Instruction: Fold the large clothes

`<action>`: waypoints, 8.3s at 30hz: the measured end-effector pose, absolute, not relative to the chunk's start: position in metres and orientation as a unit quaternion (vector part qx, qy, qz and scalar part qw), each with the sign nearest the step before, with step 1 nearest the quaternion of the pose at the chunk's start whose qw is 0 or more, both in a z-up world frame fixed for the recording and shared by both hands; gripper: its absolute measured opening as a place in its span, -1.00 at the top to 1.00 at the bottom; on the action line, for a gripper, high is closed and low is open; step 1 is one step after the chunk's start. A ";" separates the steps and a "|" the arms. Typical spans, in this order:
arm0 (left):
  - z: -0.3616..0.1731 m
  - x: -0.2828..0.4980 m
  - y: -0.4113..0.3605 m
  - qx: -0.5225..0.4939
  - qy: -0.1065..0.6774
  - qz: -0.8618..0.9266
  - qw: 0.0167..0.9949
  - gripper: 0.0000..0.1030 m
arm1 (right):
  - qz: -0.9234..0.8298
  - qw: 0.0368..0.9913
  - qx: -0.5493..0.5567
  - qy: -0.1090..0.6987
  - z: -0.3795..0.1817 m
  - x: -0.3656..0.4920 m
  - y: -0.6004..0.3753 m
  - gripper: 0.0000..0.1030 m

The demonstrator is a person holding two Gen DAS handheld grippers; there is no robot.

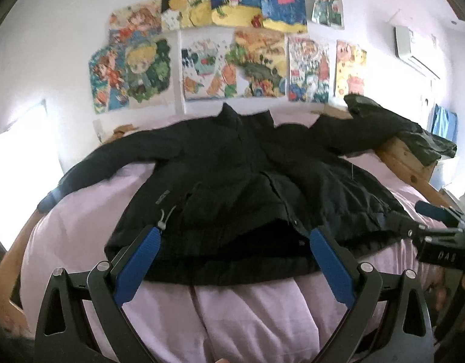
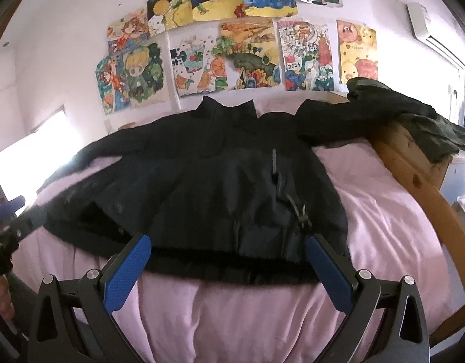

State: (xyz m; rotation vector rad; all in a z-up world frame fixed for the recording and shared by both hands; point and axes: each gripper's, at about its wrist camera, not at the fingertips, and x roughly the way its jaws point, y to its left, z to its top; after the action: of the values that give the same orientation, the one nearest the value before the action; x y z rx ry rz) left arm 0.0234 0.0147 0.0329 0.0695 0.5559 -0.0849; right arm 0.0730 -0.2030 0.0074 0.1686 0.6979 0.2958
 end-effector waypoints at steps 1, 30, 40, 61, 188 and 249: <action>0.040 0.033 0.014 0.039 0.292 -0.042 0.955 -0.89 | 0.151 0.917 0.086 0.359 0.013 0.082 -0.204 -1.00; 0.084 0.352 -0.062 0.011 0.408 -0.063 0.911 -0.89 | 0.088 0.879 0.071 0.463 0.029 0.367 -0.340 -1.00; -0.002 0.431 -0.100 0.081 0.379 -0.123 0.913 -0.89 | 0.024 0.911 0.133 0.389 -0.021 0.396 -0.398 -1.00; -0.091 0.547 -0.212 0.079 0.440 -0.171 0.878 -0.91 | -0.211 0.891 0.159 0.369 -0.008 0.405 -0.566 -1.00; -0.021 0.422 0.168 -0.107 0.341 0.012 0.934 -0.01 | 0.183 0.864 -0.118 0.453 -0.121 0.465 -0.175 -0.53; 0.067 0.175 0.267 -0.225 -0.031 0.237 0.944 0.86 | 0.359 0.865 -0.057 0.346 -0.072 0.461 0.048 -0.98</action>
State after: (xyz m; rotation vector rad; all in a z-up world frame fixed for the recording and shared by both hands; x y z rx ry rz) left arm 0.1748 0.2674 0.0667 -0.4585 -0.0628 0.4839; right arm 0.4615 0.0484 -0.0715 -0.1192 0.7257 0.7520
